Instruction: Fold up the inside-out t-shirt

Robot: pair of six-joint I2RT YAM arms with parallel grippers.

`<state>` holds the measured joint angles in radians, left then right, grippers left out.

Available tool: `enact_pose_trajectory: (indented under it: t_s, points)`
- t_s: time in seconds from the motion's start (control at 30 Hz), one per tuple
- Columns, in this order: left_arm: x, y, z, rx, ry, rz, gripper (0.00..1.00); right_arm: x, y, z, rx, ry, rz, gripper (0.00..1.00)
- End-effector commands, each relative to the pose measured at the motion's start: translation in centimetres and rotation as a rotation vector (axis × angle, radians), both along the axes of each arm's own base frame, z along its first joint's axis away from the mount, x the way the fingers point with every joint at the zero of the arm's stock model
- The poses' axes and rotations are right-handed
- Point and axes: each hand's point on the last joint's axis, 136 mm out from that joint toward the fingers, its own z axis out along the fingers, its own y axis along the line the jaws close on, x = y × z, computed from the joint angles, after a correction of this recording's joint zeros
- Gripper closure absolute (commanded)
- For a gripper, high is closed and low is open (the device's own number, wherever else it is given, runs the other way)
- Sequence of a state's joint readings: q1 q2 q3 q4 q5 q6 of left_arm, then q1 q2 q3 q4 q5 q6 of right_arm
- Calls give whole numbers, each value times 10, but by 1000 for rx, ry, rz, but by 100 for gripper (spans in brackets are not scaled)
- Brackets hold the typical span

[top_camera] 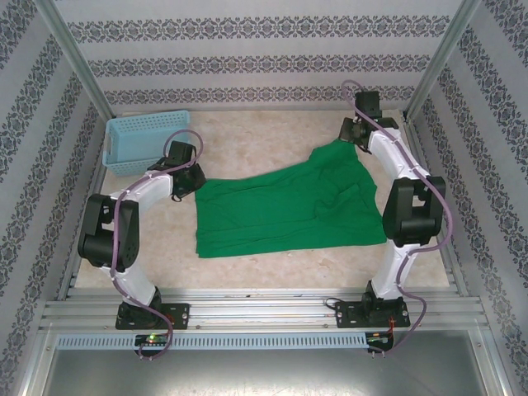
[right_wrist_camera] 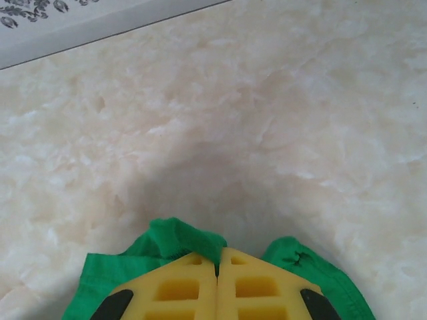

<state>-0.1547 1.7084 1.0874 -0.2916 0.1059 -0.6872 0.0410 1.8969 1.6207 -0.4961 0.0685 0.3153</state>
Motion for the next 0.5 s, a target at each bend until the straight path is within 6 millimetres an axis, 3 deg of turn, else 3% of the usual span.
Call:
enact_pose_trajectory:
  t_s: [0.0, 0.13, 0.23, 0.47]
  points:
    - [4, 0, 26, -43, -74, -1, 100, -12, 0, 30, 43, -97, -2, 100]
    - [-4, -5, 31, -62, -69, -34, 100, -48, -2, 35, 59, -114, -28, 100]
    - [-13, -10, 28, -80, -54, -63, 100, -81, -9, 27, 70, -85, -80, 100]
    - [-46, -12, 22, -105, -36, -97, 100, -165, -33, -33, 181, 66, -256, 100]
